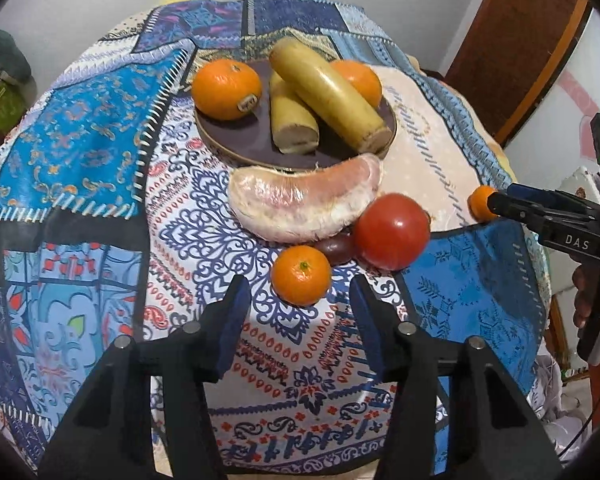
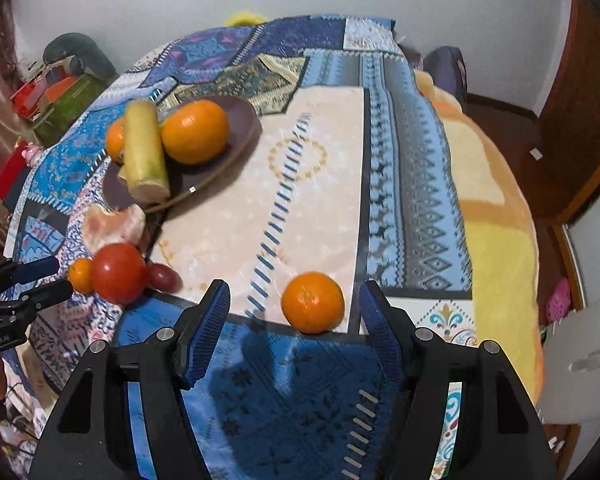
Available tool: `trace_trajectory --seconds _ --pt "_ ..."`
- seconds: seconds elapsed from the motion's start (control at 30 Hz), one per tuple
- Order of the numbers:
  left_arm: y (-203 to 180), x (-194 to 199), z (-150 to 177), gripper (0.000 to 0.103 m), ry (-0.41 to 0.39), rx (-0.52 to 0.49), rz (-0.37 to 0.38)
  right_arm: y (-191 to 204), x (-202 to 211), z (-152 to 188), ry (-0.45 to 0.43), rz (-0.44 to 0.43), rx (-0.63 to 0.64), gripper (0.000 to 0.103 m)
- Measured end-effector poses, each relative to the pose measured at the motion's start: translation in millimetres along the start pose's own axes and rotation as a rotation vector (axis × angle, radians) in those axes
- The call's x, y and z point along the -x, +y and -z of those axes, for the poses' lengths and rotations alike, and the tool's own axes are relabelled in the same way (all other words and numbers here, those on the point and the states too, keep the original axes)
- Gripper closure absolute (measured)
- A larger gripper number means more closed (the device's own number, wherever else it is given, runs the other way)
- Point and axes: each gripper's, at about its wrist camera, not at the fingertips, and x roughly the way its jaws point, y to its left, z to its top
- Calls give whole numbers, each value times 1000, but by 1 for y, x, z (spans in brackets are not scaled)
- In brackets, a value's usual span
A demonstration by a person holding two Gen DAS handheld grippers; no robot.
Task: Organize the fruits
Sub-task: 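Grasp a small tangerine with the left gripper while the right gripper grasps another tangerine, then lift both tangerines and carry them toward the plate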
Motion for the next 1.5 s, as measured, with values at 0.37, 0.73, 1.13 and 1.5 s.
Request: trace_trajectory --seconds 0.37,0.73,1.13,1.5 --pt "-2 -13 0 70 5 -18 4 -4 -23 11 46 -18 3 67" --pt "5 10 -10 70 -63 -3 -15 -4 -11 5 8 -35 13 68" --pt "13 34 -50 70 -165 11 -46 17 20 -38 -128 -54 73 68" --pt "33 24 -79 70 -192 33 -51 39 18 -83 -202 -93 110 68"
